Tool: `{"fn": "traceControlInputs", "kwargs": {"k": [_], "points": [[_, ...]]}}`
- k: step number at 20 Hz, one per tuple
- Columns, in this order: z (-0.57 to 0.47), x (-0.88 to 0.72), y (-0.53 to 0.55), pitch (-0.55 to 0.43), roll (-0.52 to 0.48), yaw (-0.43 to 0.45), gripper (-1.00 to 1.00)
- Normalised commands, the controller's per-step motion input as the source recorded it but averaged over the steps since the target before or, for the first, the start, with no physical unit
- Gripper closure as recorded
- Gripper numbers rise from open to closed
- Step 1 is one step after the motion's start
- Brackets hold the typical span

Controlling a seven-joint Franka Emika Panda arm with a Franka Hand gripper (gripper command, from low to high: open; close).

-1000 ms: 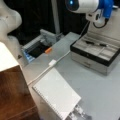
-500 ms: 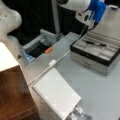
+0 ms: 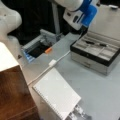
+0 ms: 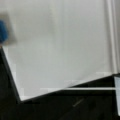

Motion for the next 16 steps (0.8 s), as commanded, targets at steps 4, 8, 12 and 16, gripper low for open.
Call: {"fn": "traceControlInputs", "kwargs": {"k": [4,8,12,16], "points": [[0.03,-0.10,-0.51,0.155,-0.449,0.374,-1.00],[0.12,-0.19,-0.38,0.148,-0.409,0.319,-1.00],[0.11,-0.21,-0.25,0.079,-0.408,0.246,-1.00],[0.04,-0.30,-0.15,-0.032,-0.406,0.273,-1.00]]}}
